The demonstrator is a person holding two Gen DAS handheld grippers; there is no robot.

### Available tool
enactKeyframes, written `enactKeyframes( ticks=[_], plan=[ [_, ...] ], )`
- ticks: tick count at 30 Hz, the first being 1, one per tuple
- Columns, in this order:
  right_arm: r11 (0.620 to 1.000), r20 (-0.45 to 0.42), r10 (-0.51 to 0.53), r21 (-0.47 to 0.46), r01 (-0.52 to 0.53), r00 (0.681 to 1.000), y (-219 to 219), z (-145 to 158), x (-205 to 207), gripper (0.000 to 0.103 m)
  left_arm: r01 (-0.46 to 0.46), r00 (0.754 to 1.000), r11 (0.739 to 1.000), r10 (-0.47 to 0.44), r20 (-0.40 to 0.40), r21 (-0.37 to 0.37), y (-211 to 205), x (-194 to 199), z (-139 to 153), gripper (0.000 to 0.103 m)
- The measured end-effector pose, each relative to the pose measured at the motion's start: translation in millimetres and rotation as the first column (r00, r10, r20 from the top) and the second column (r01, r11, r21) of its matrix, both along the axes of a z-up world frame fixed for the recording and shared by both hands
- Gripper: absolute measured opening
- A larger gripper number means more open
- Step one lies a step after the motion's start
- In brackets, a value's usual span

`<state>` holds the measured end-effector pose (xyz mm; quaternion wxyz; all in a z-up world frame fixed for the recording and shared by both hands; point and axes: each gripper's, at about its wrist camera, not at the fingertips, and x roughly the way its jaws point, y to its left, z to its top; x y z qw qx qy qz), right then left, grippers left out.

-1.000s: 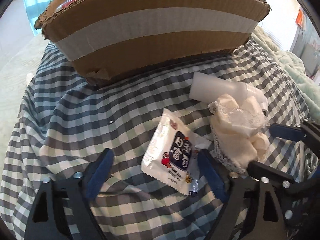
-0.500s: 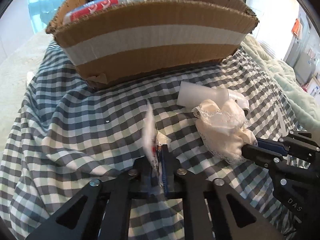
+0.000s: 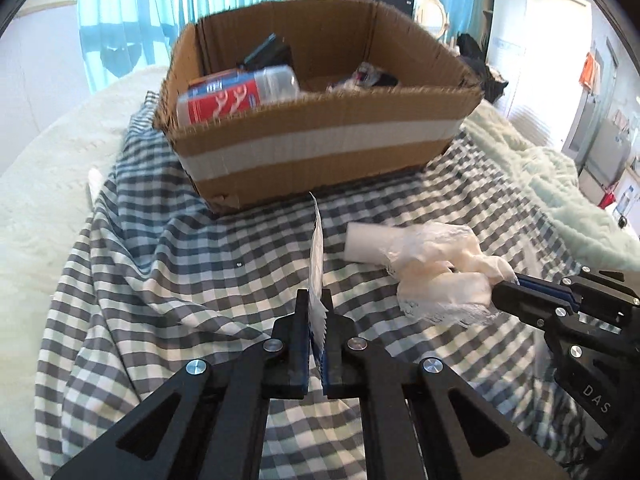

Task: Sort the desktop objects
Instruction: 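Grasp the white snack sachet with the left gripper while the right gripper grasps the lace cloth, then lift the sachet and lace cloth and carry both over the box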

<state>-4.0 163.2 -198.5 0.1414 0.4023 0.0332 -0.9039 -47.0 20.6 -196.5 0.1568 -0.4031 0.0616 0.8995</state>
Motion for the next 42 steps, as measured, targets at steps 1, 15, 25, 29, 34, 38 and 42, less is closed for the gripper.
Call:
enactKeyframes(
  ticks=[1, 15, 25, 29, 34, 38, 42],
  plan=[
    [1.0, -0.012, -0.001, -0.006, 0.001, 1.0, -7.4, 1.2, -1.8, 0.005, 0.001, 1.0, 1.0, -0.001, -0.008, 0.001, 3.0, 0.4, 2.4, 0.004],
    [0.999, -0.217, -0.033, -0.033, 0.027, 0.976, -11.9, 66.6, 33.5, 0.005, 0.038, 0.986, 0.998, -0.028, -0.163, 0.056, 14.4, 33.2, 65.1, 0.004],
    [0.998, -0.327, -0.059, -0.047, 0.046, 0.943, -5.6, 112.9, 44.6, 0.005, 0.018, 0.966, 0.996, 0.006, -0.26, 0.091, 6.1, 38.5, 114.8, 0.004],
    [0.997, -0.366, -0.065, -0.052, 0.049, 0.928, -0.9, 130.6, 47.0, 0.005, 0.006, 0.955, 0.996, 0.022, -0.297, 0.092, 3.6, 35.1, 130.2, 0.004],
    [0.996, -0.399, -0.072, -0.083, 0.042, 0.914, 5.8, 153.5, 47.9, 0.005, 0.006, 0.942, 0.996, 0.024, -0.334, 0.088, 4.8, 29.9, 145.1, 0.004],
    [0.997, -0.368, -0.05, -0.074, 0.024, 0.928, 9.1, 151.4, 42.5, 0.005, 0.002, 0.936, 0.996, 0.03, -0.351, 0.092, 3.3, 31.1, 149.7, 0.004],
    [0.997, -0.17, -0.015, -0.076, 0.003, 0.985, 1.8, 93.5, 17.4, 0.057, 0.001, 0.942, 0.996, 0.03, -0.335, 0.093, 1.6, 29.6, 144.0, 0.004]
  ],
)
